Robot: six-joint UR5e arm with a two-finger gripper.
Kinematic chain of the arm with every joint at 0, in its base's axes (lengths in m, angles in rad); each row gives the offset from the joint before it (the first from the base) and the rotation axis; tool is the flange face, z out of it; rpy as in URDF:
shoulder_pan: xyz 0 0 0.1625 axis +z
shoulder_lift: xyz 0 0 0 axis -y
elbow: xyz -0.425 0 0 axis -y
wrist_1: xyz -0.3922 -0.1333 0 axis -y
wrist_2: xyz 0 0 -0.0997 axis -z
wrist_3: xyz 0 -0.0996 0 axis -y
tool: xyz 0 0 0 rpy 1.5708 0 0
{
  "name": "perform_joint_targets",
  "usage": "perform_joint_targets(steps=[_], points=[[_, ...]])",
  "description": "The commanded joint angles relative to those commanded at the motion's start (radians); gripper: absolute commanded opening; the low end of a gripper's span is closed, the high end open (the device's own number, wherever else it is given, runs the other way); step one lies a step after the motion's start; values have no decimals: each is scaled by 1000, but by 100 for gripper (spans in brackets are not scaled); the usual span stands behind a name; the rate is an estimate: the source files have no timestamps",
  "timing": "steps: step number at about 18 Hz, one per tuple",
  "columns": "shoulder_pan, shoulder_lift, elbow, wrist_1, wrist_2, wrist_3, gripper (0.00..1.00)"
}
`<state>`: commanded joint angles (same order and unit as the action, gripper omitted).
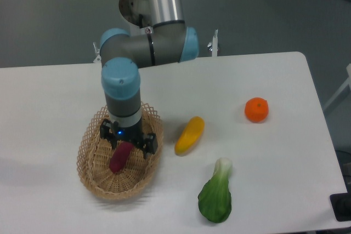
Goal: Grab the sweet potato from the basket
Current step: 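Lower the gripper onto the sweet potato and close the fingers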
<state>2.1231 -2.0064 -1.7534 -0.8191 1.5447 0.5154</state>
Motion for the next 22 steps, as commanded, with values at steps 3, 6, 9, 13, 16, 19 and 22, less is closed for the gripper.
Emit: perform_joint_targets(steps=[3,6,9,13,16,19,22], points=[[-11,-25,-2,5,0,2,100],[-18,-41,2,14,11,2,100],[-25,-43,2,18,12,2,100],[-26,-52,-3,18,14,2,100],[-28,-60,-9,18,14,2,100],[-32,-60,-8,18,14,2,100],[-32,-58,-6,18,17,2,97]])
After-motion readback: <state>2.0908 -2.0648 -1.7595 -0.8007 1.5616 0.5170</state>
